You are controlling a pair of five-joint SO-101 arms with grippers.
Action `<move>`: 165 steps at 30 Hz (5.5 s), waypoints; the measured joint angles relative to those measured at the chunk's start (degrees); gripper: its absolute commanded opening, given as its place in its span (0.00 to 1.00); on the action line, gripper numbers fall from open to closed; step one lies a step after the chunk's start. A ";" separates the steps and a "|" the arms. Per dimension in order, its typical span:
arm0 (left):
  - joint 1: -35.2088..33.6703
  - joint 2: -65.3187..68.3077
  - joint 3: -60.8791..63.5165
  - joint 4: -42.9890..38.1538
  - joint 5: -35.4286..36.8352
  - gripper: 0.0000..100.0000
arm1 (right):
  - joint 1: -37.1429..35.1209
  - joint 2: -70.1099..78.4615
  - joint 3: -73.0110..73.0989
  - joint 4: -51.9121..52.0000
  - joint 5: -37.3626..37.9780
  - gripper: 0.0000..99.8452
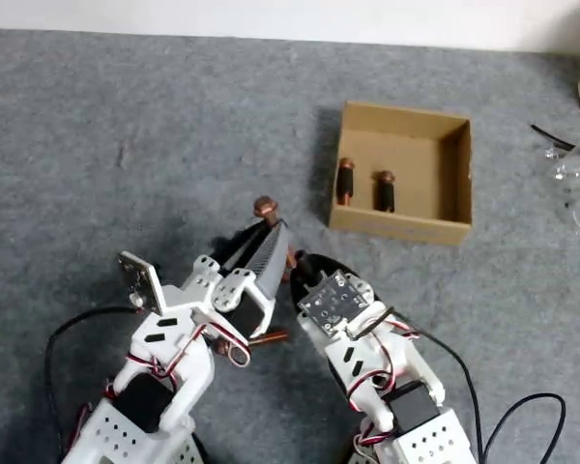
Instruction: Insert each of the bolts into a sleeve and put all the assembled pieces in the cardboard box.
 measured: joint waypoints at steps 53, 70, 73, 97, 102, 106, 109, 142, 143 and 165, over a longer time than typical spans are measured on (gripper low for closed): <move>-6.68 -0.09 0.00 -1.14 10.64 0.01 | -6.86 0.00 0.00 -9.32 -2.81 0.00; -6.42 -0.18 0.00 2.20 10.73 0.01 | -7.12 0.00 0.00 -9.32 -3.16 0.00; -6.42 -0.18 0.00 2.64 10.81 0.01 | -7.12 0.00 0.00 -9.32 -3.16 0.00; 6.68 -0.97 0.18 12.84 -2.11 0.06 | -2.81 0.18 0.00 -9.14 -3.08 0.00; 6.68 -1.05 0.09 13.01 -2.11 0.29 | -2.37 0.18 0.00 -9.14 -3.08 0.00; 6.51 -1.05 0.09 13.27 -2.11 0.42 | -2.29 0.18 0.00 -9.14 -3.08 0.00; 3.69 -1.05 0.09 13.36 -2.02 0.44 | -2.29 0.18 0.00 -9.14 -3.08 0.00; -23.21 -0.44 0.09 17.41 -2.02 0.44 | 9.05 -0.09 0.00 -9.23 -3.16 0.00; -23.21 -0.44 0.09 17.41 -2.02 0.44 | 9.49 -0.09 0.00 -9.23 -3.16 0.00; -25.93 -0.44 0.09 21.45 -13.54 0.44 | 18.90 -0.09 0.00 -9.23 -3.16 0.00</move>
